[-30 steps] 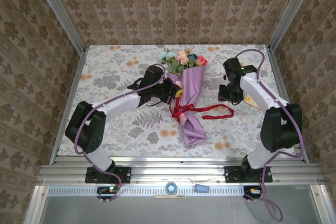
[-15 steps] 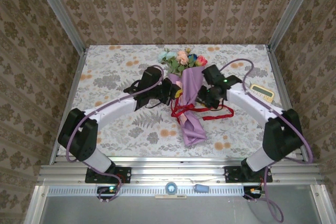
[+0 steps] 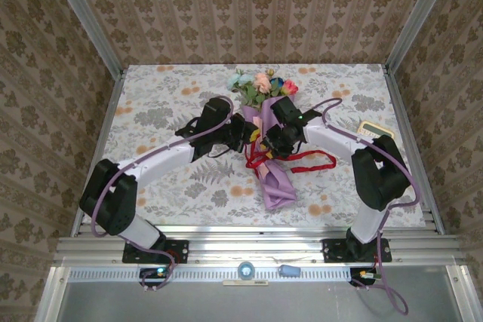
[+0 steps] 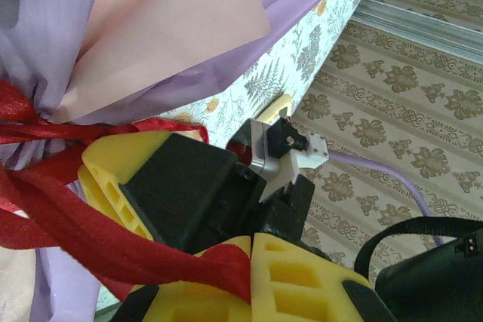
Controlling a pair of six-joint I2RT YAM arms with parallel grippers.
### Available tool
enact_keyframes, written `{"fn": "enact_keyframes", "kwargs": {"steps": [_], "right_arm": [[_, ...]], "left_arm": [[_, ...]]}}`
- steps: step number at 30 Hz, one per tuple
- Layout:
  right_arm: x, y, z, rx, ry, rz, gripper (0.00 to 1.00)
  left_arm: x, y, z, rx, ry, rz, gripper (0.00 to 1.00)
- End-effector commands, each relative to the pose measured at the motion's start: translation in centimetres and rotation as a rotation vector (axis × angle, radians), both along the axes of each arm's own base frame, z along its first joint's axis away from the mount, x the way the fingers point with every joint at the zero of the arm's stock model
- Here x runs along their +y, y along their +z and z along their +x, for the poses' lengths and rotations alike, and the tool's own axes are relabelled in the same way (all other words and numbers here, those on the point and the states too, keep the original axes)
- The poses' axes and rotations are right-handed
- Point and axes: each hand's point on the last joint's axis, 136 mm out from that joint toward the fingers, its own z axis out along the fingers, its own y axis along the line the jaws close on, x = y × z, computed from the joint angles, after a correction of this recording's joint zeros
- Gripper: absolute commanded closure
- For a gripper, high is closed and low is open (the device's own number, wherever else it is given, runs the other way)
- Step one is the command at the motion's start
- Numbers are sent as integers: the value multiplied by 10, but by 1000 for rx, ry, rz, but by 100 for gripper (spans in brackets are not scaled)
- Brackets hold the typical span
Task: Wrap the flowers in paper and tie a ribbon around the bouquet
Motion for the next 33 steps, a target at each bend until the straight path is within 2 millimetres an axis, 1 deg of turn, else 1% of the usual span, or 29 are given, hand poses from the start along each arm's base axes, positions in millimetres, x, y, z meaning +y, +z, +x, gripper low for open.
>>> {"fn": "enact_keyframes", "kwargs": {"steps": [1,3,9,13,19,22,24,26,30,33], "right_arm": [[8,-8,4,43,-55,37,77],[8,-12,3,57,-62,31,77],[3,-17,0,72,-70,-3,75],[4,-23,1,83,-80,-2,75],[-2,-6,-6,74,-84,-30,72],[0,4,-8,56,-83,-29,72],[1,6,-9,56,-83,-29,71],[2,1,-8,64,-88,-27,71],[3,-14,2,78,-115,-19,71],[2,-17,12,79,-138,-19,73]], "left_arm": [[1,8,-3,-6,16,-25,100],[0,8,-4,-3,16,-32,100],[0,8,-4,-3,14,-31,100],[-1,9,-5,-5,12,-32,100],[1,9,-5,-10,13,-29,100],[0,9,-5,-11,14,-29,100],[1,9,-5,-10,14,-28,100],[0,10,-5,-14,13,-32,100],[-1,10,-7,-14,10,-33,100],[-2,10,-9,-13,9,-33,100]]}}
